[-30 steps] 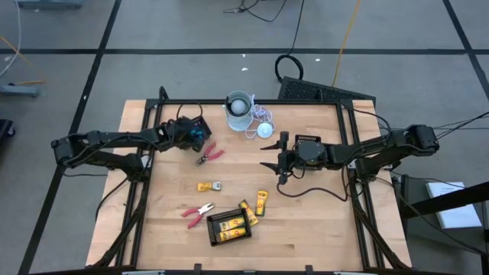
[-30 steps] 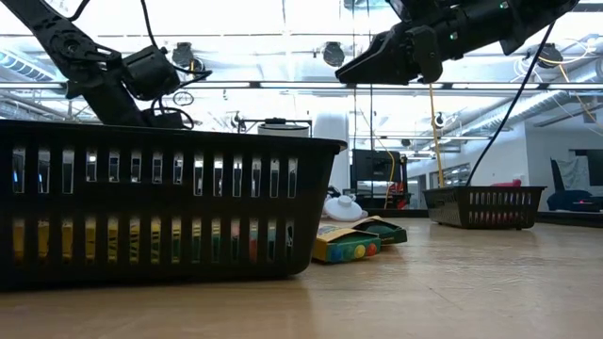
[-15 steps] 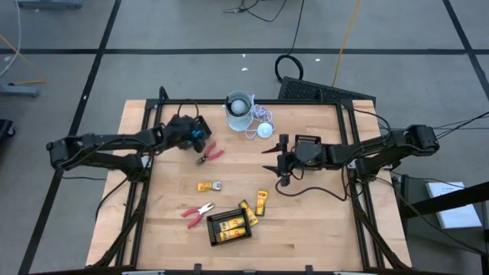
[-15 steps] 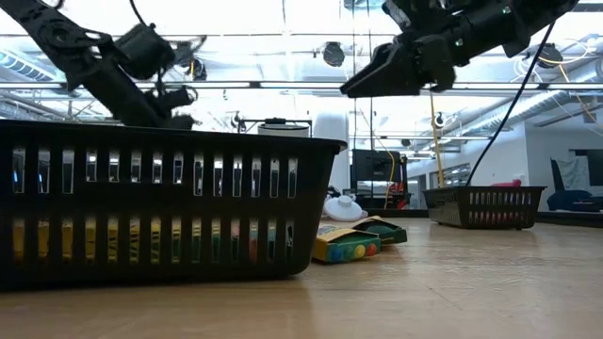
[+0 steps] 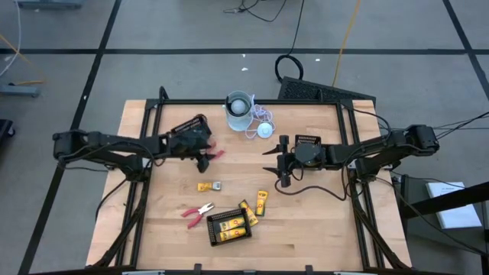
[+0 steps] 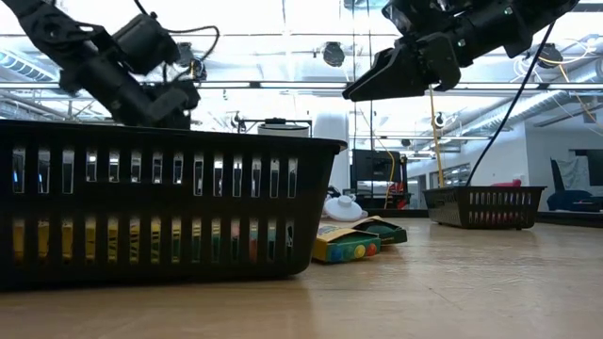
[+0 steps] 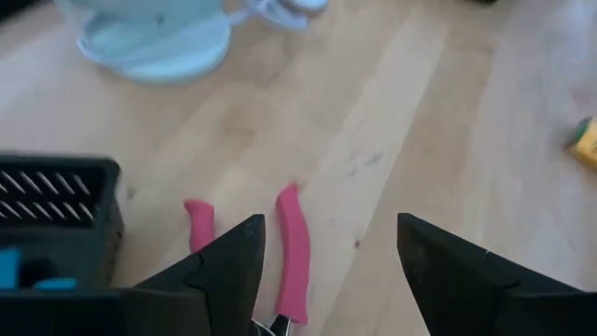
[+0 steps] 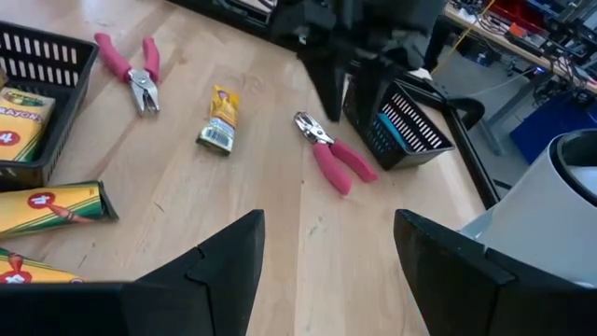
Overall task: Pick & Place School Supplies
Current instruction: Put the pink puncher into the right black bin
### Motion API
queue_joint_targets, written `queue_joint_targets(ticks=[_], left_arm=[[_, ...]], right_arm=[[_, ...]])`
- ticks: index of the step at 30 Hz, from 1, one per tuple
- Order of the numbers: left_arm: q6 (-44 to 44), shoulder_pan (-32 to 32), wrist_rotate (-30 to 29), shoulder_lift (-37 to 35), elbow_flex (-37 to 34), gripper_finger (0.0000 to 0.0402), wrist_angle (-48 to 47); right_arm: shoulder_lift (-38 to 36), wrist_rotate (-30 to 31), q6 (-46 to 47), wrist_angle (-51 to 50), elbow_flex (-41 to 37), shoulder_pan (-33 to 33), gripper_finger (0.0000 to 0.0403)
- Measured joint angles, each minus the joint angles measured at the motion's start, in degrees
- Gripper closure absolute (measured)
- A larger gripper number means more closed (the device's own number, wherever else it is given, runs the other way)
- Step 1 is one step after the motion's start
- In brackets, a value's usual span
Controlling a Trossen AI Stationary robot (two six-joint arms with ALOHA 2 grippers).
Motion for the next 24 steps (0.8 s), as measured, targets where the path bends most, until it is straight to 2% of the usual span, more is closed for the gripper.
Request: queue_joint_targets(ticks=[5, 13, 24], left_arm=[[-1.6, 0.2, -0.07, 4.91, 0.0, 0.0158, 3.67], [-2.44, 0.06, -0.09, 11.0, 1.0, 0.0158, 4.28], [0.52, 0.05, -2.92, 17.76, 5.33, 0.0158, 0.44]], right_arm=[[0.0, 0.08, -0.05, -0.25, 0.0, 0.0, 0.017], [0.0, 0.1, -0.73, -0.68, 0.0, 0.0, 0.017], [0.0, 0.11, -0.73, -1.52, 0.0, 0.0, 0.017]])
